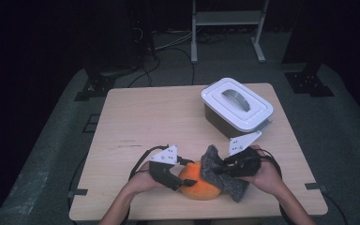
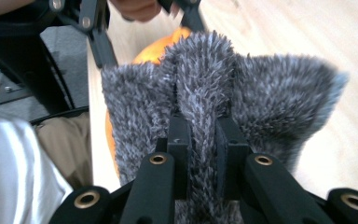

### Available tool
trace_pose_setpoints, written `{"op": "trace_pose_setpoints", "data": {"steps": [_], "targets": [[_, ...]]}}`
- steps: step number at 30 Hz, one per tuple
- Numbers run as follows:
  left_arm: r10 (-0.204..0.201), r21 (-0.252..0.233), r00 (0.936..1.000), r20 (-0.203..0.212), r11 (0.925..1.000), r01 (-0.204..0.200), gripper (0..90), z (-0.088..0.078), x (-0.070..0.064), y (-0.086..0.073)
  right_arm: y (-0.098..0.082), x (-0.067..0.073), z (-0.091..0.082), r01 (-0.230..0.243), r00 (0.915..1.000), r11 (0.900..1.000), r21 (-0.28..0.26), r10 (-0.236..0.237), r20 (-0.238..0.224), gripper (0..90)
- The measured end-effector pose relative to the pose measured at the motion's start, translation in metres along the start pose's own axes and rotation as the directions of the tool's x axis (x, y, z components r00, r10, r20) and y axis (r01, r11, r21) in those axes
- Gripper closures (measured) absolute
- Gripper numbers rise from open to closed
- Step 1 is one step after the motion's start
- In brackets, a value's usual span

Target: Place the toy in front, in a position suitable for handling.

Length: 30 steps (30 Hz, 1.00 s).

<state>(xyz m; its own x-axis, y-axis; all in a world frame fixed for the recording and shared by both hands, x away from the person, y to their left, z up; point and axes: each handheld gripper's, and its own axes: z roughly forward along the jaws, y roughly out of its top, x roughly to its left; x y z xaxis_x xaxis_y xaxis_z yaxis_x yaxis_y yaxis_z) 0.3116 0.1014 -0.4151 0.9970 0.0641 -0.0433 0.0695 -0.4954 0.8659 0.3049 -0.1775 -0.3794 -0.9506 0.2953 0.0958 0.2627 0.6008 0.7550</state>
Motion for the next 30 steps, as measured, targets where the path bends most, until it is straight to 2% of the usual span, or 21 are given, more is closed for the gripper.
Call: {"op": "trace_pose_setpoints", "data": {"steps": [3, 7, 12, 15, 18, 19, 22, 24, 26, 30], "targets": [[0.021, -0.005, 0.9997, 0.009, 0.9998, -0.021, 35.3, -0.001, -0.002, 0.001, 0.007, -0.002, -0.001, 0.004, 0.9999, 1.0, -0.024, -0.004, 0.015, 77.8], [0.006, 0.004, 1.0, -0.005, 1.0, -0.006, 34.5, -0.003, 0.001, -0.001, 0.007, -0.005, 0.005, -0.002, 1.0, 1.0, -0.007, 0.002, 0.0, 77.8], [-0.029, 0.052, 0.9964, -0.08, 0.9981, 0.034, 34.9, -0.007, 0.008, -0.002, 0.005, 0.002, 0.007, 0.002, 0.9999, 1.0, -0.001, -0.002, -0.015, 77.9], [-0.047, 0.045, 0.9932, -0.106, 0.9977, 0.052, 33.5, -0.011, 0.01, -0.001, 0.004, 0.003, 0.008, -0.002, 1.0, 1.0, -0.005, 0.002, -0.006, 77.9], [-0.071, -0.004, 0.9948, -0.074, 0.9975, 0.07, 28.1, -0.012, 0.008, 0.004, 0.004, 0.002, 0.011, -0.006, 0.9999, 1.0, -0.017, 0.006, -0.012, 77.8], [-0.069, -0.007, 0.995, -0.073, 0.9976, 0.069, 26.6, -0.012, 0.007, 0.005, 0.005, 0.004, 0.012, -0.006, 0.9999, 1.0, -0.016, 0.006, -0.015, 77.8], [-0.05, 0.023, 0.9974, -0.052, 0.9984, 0.051, 28.7, -0.005, 0.005, 0.004, 0.008, 0.008, 0.015, 0.022, 0.9996, 1.0, -0.02, -0.022, -0.015, 77.3], [-0.052, 0.017, 0.9979, -0.039, 0.9985, 0.053, 32.2, -0.005, 0.006, 0.001, 0.008, 0.009, 0.014, 0.03, 0.9995, 0.999, -0.016, -0.031, -0.012, 77.6], [-0.034, 0.028, 0.9987, -0.039, 0.999, 0.035, 34.9, -0.007, 0.006, -0.001, 0.004, 0.007, 0.01, 0.008, 0.9999, 1.0, -0.023, -0.008, -0.015, 77.9], [-0.026, 0.045, 0.9995, -0.019, 0.9986, 0.027, 36.1, -0.011, 0.006, -0.005, -0.006, 0.003, 0.007, -0.021, 0.9995, 0.999, -0.029, 0.02, -0.023, 77.9]]}}
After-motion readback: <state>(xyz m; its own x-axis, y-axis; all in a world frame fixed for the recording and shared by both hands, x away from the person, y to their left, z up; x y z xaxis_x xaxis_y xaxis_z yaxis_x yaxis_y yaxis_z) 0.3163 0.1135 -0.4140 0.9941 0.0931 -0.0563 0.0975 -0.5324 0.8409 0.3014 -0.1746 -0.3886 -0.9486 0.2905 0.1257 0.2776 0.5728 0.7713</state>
